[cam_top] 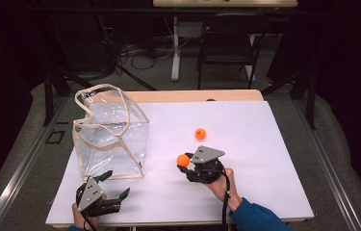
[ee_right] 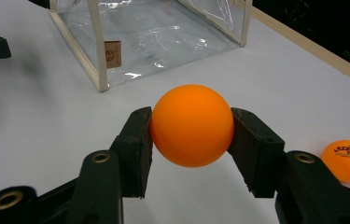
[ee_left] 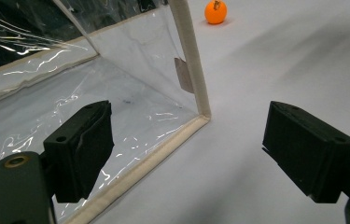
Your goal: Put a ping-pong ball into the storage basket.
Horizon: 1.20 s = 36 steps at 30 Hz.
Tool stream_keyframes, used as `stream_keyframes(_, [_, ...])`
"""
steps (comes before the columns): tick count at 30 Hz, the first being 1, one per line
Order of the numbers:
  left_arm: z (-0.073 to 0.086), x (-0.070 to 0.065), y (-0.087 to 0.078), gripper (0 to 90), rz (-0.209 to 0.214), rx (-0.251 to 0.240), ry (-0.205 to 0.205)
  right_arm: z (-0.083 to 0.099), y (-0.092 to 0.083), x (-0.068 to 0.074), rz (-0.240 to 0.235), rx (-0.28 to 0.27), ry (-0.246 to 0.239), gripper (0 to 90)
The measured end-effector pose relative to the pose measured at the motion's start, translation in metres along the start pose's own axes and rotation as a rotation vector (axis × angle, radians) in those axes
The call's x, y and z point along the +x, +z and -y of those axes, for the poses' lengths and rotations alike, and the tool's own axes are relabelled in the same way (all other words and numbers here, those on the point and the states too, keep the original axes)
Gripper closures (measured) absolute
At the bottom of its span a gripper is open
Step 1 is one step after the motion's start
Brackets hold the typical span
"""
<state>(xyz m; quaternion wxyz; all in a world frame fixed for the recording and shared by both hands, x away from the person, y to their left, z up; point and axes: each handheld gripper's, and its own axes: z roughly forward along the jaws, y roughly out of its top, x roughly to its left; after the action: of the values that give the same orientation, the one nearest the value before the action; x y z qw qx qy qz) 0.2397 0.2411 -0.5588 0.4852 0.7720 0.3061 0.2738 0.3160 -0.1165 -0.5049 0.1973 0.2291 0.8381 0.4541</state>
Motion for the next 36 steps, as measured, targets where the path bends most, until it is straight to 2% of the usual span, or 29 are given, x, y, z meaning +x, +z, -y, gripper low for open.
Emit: stream_keyframes(36, [0.0, 0.0, 0.0, 16.0, 0.0, -0.002, 0.006, -0.02, -0.004, -0.007, 0.006, -0.056, 0.004, 50.7])
